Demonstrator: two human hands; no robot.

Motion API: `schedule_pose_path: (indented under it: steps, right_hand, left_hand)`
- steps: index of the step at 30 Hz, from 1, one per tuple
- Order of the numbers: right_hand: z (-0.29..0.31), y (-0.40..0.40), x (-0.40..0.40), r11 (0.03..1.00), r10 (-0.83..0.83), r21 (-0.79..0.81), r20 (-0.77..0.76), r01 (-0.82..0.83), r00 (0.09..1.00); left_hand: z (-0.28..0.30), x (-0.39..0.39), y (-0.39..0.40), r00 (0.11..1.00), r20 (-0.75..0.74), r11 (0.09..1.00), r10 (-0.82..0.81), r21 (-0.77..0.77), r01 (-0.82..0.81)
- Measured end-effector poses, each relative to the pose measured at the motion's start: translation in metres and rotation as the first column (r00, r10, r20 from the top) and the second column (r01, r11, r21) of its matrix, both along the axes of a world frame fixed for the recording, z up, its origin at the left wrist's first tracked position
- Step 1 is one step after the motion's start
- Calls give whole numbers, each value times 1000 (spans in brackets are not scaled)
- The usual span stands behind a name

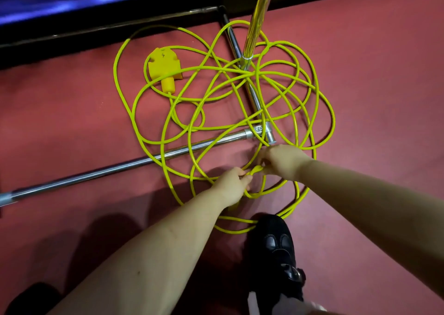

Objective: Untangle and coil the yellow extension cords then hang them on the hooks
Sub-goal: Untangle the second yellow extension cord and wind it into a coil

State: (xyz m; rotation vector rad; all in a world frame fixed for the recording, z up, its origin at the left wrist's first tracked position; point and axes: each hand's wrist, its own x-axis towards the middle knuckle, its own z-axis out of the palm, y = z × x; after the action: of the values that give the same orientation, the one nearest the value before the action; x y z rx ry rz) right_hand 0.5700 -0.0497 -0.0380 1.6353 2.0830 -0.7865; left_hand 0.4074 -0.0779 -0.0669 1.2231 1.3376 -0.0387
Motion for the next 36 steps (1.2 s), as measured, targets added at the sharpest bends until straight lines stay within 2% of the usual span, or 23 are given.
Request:
schedule_pose_path:
  steps: [6,11,16,19,23,25,27,29,30,33,36]
  right_hand:
    - [59,13,-22,994,-71,75,-176,85,982]
    - [149,17,-54,977,-112,117,-439,180,891]
    - [234,6,-96,933,-131,169,-664,318,736]
    - [282,-8,-126,901,-177,98,-807,422,564]
    - [342,-30,-164,858,-77,185,-876,479,476]
    - [362,-44,-183,853,-59,175,-904,492,423]
    - [373,-61,-201,865,-58,116,-943,488,328]
    - [377,-76,-215,871,-46,73,-973,485,228]
    - [376,-83,-219,865,-29,80,-978,495,209]
    - [372,-97,-224,834,-15,94,-981,544,193]
    - [368,-100,-220,827,-34,83,-980,556,197]
  left_hand:
    - [58,-40,25,998,50,980,43,193,-52]
    - [145,-86,41,974,182,925,137,328,-191]
    - [234,-130,31,957,201,738,210,609,-290]
    - [284,-153,19,951,199,516,236,804,-296]
    - [351,-178,-13,878,377,392,296,790,-472]
    - [373,-187,-32,828,472,305,303,775,-554]
    - [385,-195,-47,806,508,247,304,775,-582]
    - [389,-202,-59,810,505,228,298,786,-574]
    - [388,-204,-64,814,505,227,288,789,-571]
    - [379,-208,-75,790,524,253,317,756,-604]
    - [378,-207,-75,723,575,280,383,674,-684]
